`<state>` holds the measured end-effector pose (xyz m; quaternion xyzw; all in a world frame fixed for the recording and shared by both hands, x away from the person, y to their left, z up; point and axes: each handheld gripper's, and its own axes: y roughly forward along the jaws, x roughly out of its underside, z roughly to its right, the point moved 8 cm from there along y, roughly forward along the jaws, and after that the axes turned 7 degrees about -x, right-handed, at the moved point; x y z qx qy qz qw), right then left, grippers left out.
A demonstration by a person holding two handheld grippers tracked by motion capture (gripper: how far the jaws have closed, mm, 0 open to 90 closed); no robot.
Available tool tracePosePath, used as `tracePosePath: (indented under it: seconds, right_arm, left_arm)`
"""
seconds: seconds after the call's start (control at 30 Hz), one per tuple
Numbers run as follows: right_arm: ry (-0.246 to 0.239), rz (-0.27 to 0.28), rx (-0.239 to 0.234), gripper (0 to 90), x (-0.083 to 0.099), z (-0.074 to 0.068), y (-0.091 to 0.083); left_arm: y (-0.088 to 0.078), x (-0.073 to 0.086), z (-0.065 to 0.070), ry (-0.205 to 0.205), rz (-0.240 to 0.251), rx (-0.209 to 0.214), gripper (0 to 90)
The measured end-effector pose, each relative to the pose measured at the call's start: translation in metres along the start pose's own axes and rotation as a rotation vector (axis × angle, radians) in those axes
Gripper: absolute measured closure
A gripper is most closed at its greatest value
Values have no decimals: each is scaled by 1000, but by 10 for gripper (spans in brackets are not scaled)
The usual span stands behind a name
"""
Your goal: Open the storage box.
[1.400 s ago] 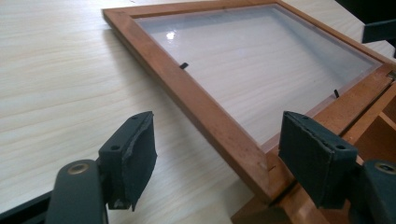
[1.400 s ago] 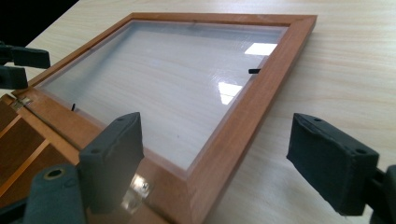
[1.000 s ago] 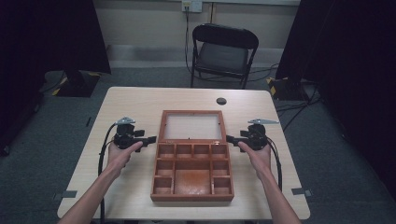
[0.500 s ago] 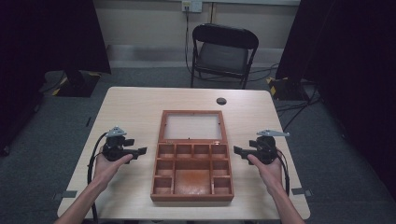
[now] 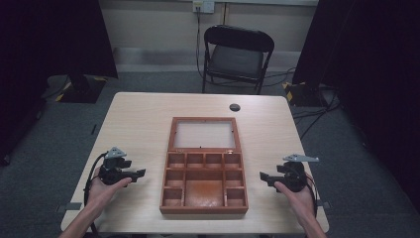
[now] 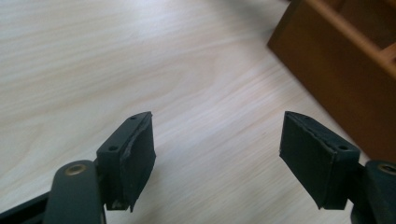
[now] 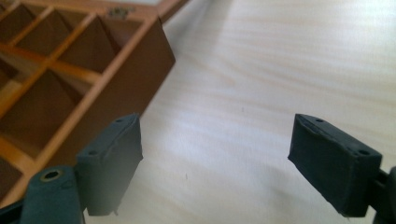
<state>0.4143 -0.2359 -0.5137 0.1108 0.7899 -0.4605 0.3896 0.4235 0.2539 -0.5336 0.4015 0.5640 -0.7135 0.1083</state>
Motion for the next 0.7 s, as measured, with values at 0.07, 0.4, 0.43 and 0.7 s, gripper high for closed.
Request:
tracePosePath:
  seconds: [0.07, 0.4, 0.43, 0.7]
  right_arm:
    - [-9, -31, 24, 155, 8, 3, -2]
    - [-33, -96, 102, 165, 35, 20, 4]
    - [-34, -85, 118, 164, 36, 21, 4]
    - [-94, 1, 194, 127, 39, 27, 8]
  left_arm:
    - [-1, 3, 0, 29, -12, 2, 240]
    - [3, 22, -5, 76, -9, -57, 202]
    - [4, 22, -6, 91, 6, -85, 202]
    - [11, 24, -12, 48, 40, -129, 39]
